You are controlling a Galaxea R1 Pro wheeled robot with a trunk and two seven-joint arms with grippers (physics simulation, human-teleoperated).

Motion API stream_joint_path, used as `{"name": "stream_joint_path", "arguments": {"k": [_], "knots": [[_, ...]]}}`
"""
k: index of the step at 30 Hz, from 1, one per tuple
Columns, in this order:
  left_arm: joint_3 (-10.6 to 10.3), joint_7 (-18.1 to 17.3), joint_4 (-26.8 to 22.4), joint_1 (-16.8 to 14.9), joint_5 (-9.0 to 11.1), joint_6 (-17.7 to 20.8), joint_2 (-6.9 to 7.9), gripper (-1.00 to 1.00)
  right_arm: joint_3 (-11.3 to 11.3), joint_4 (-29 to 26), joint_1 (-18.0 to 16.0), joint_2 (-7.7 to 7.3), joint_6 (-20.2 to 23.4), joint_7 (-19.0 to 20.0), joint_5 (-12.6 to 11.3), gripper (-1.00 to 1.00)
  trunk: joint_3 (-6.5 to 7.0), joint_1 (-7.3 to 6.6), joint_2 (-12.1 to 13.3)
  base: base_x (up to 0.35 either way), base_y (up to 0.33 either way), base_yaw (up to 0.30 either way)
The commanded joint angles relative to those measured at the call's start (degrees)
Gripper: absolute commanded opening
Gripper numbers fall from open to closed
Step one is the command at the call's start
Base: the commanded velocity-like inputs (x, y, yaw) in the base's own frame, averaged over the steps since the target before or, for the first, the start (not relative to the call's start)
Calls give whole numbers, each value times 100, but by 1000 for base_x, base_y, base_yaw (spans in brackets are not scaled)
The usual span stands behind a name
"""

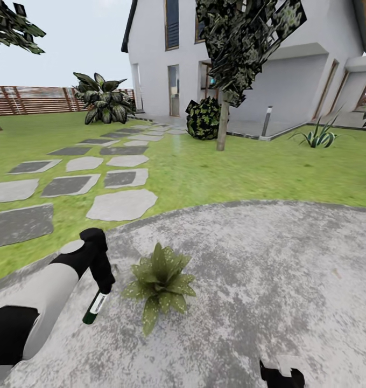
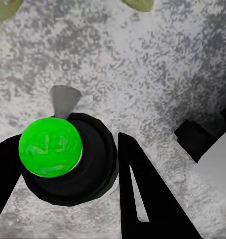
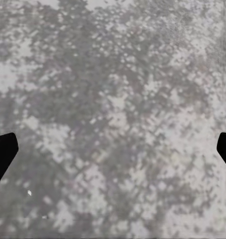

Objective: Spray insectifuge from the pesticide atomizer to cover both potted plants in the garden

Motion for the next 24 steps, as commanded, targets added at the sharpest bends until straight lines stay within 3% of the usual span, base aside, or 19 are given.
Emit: {"name": "stream_joint_path", "arguments": {"k": [1,3,6,7,9,10,11,12,14,18,20,22,24], "knots": [[-14,-44,-3,13,0,55,109,-100,-26,3,-3,-9,-21,3,-1,100,-5,-5,-2,-336,0,1],[54,-44,-4,183,90,27,339,-100,-25,3,-3,-22,-16,9,2,100,-1,-5,-2,-337,0,-77],[655,-44,-25,871,482,-193,437,-100,-22,5,-3,-12,-20,10,3,100,13,-5,-2,-337,0,-176],[799,171,-28,1013,538,-322,439,-100,-22,3,-3,-11,-20,10,4,100,19,-5,-2,-317,0,-191],[1294,1040,-3,1401,735,-743,430,-100,-22,-2,-3,-9,-21,12,-2,100,30,-5,-2,-127,0,-196],[1580,1369,1,1590,934,-874,417,-100,-22,-3,-3,-9,-21,17,1,100,35,-5,-2,-44,0,-198],[2148,1960,-18,1992,1541,-1620,395,-100,-18,-4,-3,-9,-21,38,8,100,41,-5,-2,-9,0,-198],[2309,2125,8,2118,1797,-2107,406,-100,-15,-4,-3,-9,-21,46,15,100,46,-5,-2,-5,0,-199],[2485,2258,39,2436,2135,-2903,427,-100,-10,-6,-3,-15,-21,53,25,100,57,-5,-2,-2,0,-199],[2536,2308,56,2756,2231,-3881,439,-100,21,-31,-3,-26,-23,62,56,100,78,-5,-2,0,0,-191],[2547,2321,62,2788,2237,-4181,449,-100,28,-36,-3,-26,-25,68,140,100,82,-5,-2,0,0,-74],[2551,2391,63,2837,2239,-4299,456,-100,52,-43,-3,-26,-24,71,378,100,83,-5,-2,0,0,-24],[2543,2595,64,2897,2233,-4364,449,-100,164,-54,-3,-27,-25,81,830,100,83,-5,-2,0,0,-7]]}}
